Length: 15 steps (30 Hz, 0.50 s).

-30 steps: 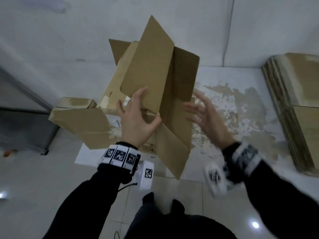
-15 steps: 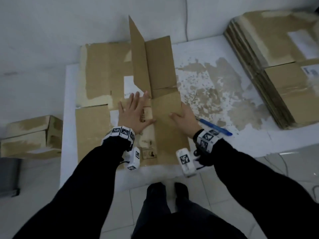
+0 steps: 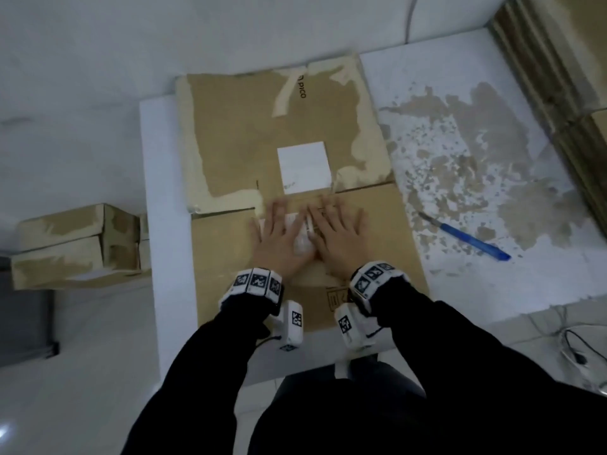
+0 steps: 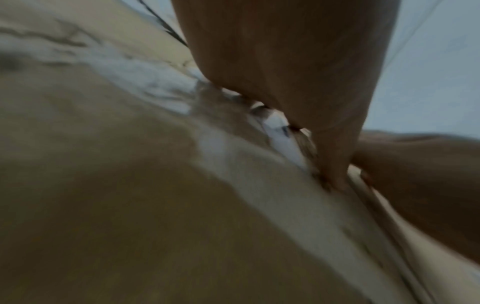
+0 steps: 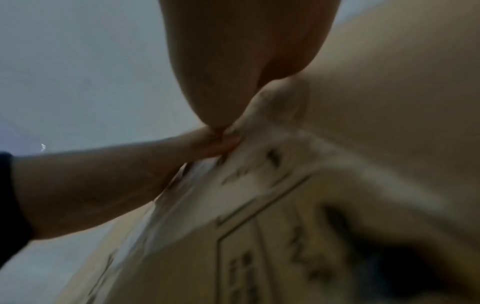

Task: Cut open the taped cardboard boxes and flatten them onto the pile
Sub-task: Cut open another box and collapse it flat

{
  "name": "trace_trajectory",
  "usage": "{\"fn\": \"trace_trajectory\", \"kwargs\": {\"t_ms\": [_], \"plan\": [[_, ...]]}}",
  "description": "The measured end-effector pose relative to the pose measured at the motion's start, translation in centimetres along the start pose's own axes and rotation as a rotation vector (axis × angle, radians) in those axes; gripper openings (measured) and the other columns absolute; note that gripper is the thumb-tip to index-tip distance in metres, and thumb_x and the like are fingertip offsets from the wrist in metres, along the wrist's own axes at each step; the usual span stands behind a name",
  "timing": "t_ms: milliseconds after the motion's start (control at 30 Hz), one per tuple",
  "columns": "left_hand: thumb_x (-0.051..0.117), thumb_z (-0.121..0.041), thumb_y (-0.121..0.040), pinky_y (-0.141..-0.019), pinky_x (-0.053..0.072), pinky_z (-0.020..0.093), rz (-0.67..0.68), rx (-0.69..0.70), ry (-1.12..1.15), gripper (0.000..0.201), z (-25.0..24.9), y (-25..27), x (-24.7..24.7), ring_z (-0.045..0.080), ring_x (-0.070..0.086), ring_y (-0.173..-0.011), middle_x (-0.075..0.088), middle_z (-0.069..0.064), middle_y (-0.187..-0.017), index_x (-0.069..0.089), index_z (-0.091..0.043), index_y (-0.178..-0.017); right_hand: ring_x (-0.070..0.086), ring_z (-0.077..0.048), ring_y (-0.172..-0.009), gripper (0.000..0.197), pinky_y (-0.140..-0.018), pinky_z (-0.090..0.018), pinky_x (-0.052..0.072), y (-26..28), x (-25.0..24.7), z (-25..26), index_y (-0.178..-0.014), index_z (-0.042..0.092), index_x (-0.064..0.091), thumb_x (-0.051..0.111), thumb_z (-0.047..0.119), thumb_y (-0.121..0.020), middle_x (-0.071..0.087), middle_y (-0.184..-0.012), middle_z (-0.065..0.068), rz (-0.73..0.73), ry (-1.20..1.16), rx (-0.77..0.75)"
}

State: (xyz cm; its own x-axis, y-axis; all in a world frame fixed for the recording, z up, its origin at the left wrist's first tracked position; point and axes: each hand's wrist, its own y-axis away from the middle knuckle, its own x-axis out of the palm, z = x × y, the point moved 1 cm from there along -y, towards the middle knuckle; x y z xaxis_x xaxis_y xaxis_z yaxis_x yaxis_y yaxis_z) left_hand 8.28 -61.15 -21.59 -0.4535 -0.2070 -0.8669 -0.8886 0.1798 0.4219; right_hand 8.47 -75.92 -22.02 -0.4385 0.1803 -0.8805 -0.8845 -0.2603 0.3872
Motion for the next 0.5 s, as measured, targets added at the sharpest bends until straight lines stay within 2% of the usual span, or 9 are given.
{"fn": "trace_trajectory", "kwargs": {"t_ms": [100,200,267,333,400,433,467,500], "plan": [[0.037,-0.086,-0.071,-0.111,-0.021,0.049,-0.063,-0.106,0.025,0.105,4.7,1.9,-0.1,0.021,-0.031,-0.141,-0.032,0.001,-0.154,-0.015,-0.038,-0.149,-0.018,-0.020,-0.144,0.063,-0.112,-0.055,-0.012,0.7,0.6,-3.0,-0.148,0.040,-0.007,0.000,0.058,-0.089,-0.008,-0.159,0.004,-0.063,-0.021,0.077],[0.016,-0.096,-0.059,-0.116,-0.013,0.049,-0.086,-0.124,0.027,0.114,7.1,2.9,-0.1,0.022,-0.029,-0.142,-0.032,0.001,-0.154,-0.019,-0.034,-0.148,-0.019,-0.020,-0.143,0.062,-0.116,-0.051,-0.006,2.2,0.1,-5.6,-0.147,0.038,-0.011,0.001,0.058,-0.090,-0.013,-0.159,0.002,-0.108,-0.009,0.109],[0.008,-0.098,-0.056,-0.116,-0.012,0.047,-0.094,-0.130,0.032,0.117,6.7,3.1,-0.3,0.022,-0.025,-0.144,-0.026,0.001,-0.157,-0.012,-0.032,-0.151,-0.010,-0.023,-0.146,0.065,-0.116,-0.049,-0.001,2.5,-0.5,-5.3,-0.150,0.034,-0.004,0.003,0.058,-0.089,-0.005,-0.160,0.000,-0.114,0.008,0.119],[0.016,-0.093,-0.064,-0.115,-0.006,0.047,-0.146,-0.168,0.122,0.107,6.1,3.0,-1.3,0.021,-0.009,-0.146,-0.005,0.002,-0.160,0.014,-0.031,-0.151,0.017,-0.032,-0.141,0.069,-0.111,-0.049,0.016,1.4,-1.9,-4.5,-0.147,0.023,0.027,0.013,0.055,-0.088,0.022,-0.154,-0.010,-0.191,-0.041,0.177],[0.022,-0.081,-0.074,-0.110,0.009,0.045,-0.259,-0.195,0.185,0.082,5.6,1.5,-3.3,0.022,0.016,-0.137,0.027,0.008,-0.148,0.044,-0.029,-0.133,0.036,-0.036,-0.125,0.062,-0.101,-0.047,0.029,-1.2,-4.1,-3.7,-0.130,0.011,0.047,0.024,0.048,-0.086,0.041,-0.138,-0.018,-0.297,-0.127,0.207],[0.026,-0.075,-0.078,-0.107,0.013,0.042,-0.313,-0.187,0.186,0.072,5.4,0.2,-4.5,0.023,0.024,-0.131,0.036,0.009,-0.141,0.051,-0.027,-0.125,0.038,-0.037,-0.124,0.059,-0.100,-0.048,0.030,-3.0,-5.2,-3.3,-0.126,0.007,0.050,0.028,0.045,-0.086,0.042,-0.136,-0.020,-0.328,-0.158,0.186],[0.033,-0.069,-0.081,-0.106,0.013,0.041,-0.345,-0.167,0.181,0.065,5.2,-1.4,-5.7,0.024,0.026,-0.131,0.038,0.009,-0.140,0.052,-0.025,-0.124,0.035,-0.038,-0.128,0.057,-0.103,-0.048,0.028,-5.1,-6.3,-2.7,-0.129,0.005,0.047,0.032,0.042,-0.089,0.038,-0.140,-0.021,-0.320,-0.160,0.159],[0.041,-0.061,-0.084,-0.108,0.010,0.041,-0.348,-0.145,0.175,0.059,5.0,-3.4,-6.9,0.026,0.023,-0.136,0.035,0.011,-0.145,0.049,-0.023,-0.130,0.027,-0.038,-0.135,0.056,-0.108,-0.049,0.023,-7.5,-7.2,-2.1,-0.137,0.006,0.040,0.036,0.040,-0.093,0.029,-0.148,-0.020,-0.267,-0.144,0.138]]}}
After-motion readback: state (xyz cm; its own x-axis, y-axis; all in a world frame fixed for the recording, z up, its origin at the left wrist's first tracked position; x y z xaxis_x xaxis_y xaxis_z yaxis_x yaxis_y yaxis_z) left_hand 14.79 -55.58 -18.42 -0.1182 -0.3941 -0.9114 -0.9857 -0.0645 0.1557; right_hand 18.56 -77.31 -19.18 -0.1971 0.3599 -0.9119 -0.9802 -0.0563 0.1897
